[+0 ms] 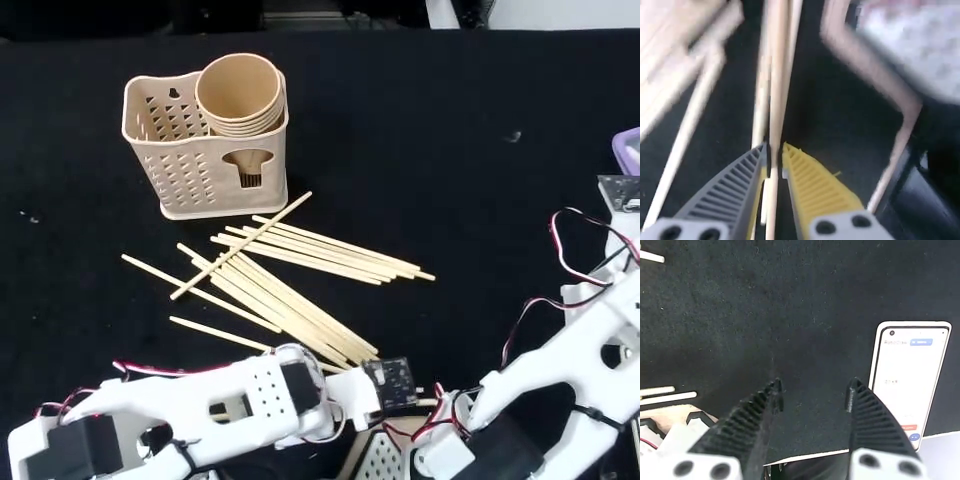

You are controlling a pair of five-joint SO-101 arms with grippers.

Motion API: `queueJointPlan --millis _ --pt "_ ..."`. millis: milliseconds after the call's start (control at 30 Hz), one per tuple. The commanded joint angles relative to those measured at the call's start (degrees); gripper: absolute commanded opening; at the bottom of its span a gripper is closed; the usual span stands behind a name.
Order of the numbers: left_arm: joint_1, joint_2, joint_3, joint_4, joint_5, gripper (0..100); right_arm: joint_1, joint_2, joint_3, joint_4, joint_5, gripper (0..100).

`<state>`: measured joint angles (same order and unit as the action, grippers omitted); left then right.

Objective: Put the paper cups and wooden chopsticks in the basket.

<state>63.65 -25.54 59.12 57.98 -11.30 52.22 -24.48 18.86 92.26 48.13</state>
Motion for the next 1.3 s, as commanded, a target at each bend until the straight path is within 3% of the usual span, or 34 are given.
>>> queueJointPlan --millis 0,200,600,800,967,1267 --pt "-3.47 -0.62 -4.53 5.45 -4.13 3 0.79 -1.27 -2.86 0.35 0.62 21.6" --pt "-14.02 -0.62 -4.62 5.98 -10.29 3 0.97 -1.19 -2.86 0.35 0.62 21.6" --pt "-7.52 -0.62 -9.98 5.98 -8.97 3 1.05 -1.10 -2.86 0.35 0.62 21.6" --pt "-3.12 0.00 -3.91 -4.92 -4.48 4 0.79 -1.10 -2.86 0.44 0.62 21.6" --pt "-0.66 0.00 1.27 -12.22 -0.26 17 0.88 -1.10 -2.86 0.44 0.62 21.6" --pt "-0.75 0.00 4.18 -15.03 -0.26 16 1.05 -1.10 -2.86 0.44 0.62 21.6"
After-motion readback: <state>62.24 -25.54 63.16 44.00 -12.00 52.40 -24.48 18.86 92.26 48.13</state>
